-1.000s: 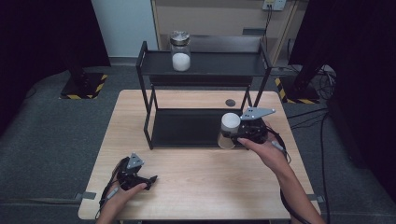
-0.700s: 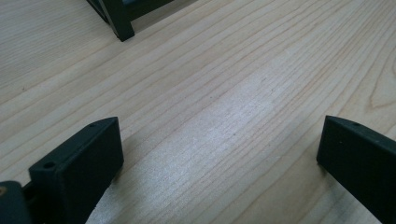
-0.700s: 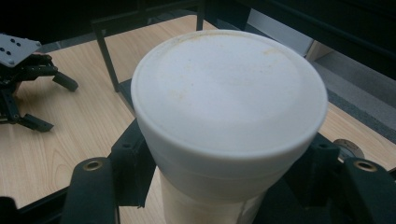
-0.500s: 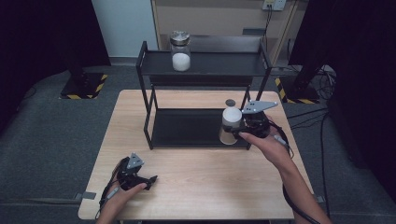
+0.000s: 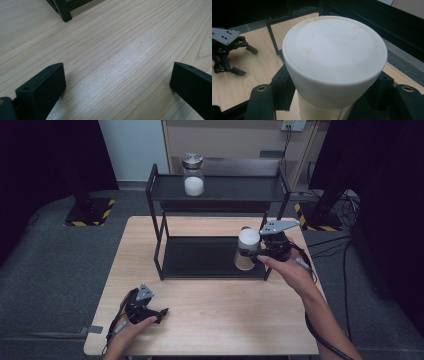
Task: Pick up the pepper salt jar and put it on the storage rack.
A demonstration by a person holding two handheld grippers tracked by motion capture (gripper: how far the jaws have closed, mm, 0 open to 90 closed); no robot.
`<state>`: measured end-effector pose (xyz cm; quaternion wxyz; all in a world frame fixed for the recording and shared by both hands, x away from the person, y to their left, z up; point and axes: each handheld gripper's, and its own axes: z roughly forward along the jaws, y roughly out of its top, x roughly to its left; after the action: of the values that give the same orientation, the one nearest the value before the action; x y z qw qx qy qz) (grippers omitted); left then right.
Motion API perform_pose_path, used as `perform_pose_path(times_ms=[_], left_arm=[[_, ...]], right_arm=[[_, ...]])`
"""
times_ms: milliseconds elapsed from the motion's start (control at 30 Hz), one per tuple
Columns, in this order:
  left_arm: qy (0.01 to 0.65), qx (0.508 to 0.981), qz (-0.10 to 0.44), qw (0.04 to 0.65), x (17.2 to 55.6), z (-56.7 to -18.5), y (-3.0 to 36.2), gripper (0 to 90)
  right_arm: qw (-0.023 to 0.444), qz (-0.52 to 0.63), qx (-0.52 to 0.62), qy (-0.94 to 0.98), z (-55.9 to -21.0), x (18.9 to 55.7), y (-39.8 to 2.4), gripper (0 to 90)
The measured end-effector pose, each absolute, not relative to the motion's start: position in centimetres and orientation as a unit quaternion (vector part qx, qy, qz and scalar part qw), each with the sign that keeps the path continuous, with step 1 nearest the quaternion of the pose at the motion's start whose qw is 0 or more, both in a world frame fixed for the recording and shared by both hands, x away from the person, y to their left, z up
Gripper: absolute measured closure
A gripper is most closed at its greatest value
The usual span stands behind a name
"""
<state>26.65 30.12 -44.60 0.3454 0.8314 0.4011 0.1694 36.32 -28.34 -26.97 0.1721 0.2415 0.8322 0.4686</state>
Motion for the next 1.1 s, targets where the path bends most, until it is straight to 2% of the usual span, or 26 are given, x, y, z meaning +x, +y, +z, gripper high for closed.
perform_pose_path(times_ms=[1100], left_arm=[[0.398,0.833,0.168,0.346,27.0,-44.6,30.1,0.0]], right_arm=[[0.160,0.469,0.241,0.834,-20.8,37.8,-29.6,35.3]])
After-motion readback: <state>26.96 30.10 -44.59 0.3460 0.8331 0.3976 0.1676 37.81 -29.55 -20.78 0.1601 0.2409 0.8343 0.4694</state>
